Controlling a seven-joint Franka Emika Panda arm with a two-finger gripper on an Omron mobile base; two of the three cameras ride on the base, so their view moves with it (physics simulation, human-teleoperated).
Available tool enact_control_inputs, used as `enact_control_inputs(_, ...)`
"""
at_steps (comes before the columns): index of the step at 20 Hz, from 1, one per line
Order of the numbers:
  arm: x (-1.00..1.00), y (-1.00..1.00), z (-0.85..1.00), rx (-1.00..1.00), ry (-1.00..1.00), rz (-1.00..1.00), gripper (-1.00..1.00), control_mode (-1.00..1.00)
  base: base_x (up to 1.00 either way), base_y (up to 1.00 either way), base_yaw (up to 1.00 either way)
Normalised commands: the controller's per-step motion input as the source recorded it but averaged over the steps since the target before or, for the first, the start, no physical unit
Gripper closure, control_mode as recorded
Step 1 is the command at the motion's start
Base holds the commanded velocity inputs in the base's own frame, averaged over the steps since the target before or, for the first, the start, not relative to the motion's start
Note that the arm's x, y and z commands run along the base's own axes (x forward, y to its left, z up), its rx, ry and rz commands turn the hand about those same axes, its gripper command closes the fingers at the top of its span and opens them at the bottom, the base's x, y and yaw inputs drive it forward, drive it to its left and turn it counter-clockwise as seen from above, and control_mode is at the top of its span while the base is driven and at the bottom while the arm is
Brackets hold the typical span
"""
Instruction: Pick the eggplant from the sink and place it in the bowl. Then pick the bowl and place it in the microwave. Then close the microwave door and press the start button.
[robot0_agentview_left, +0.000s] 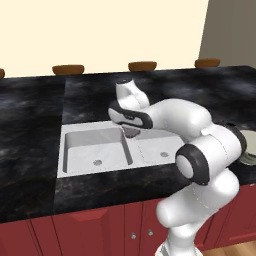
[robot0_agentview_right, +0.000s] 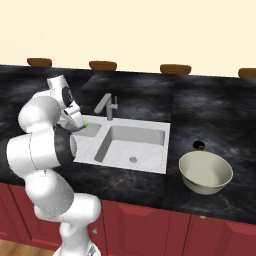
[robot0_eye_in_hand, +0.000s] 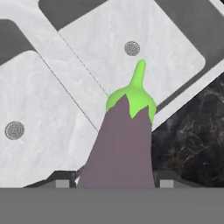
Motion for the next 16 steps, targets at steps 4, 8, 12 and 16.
enact_control_inputs(4,-0.51,-0.92,0.61,0.0,0.0,0.0,1.0,-1.0,0.0,0.0,0.0)
enact_control_inputs(8,-0.26,-1.0,0.38,0.0,0.0,0.0,1.0,-1.0,0.0,0.0,0.0)
enact_control_inputs(12,-0.06,-1.0,0.04,0.0,0.0,-0.02,1.0,-1.0,0.0,0.0,0.0)
enact_control_inputs(16,-0.09,-1.0,0.0,0.0,0.0,-0.07,1.0,-1.0,0.0,0.0,0.0)
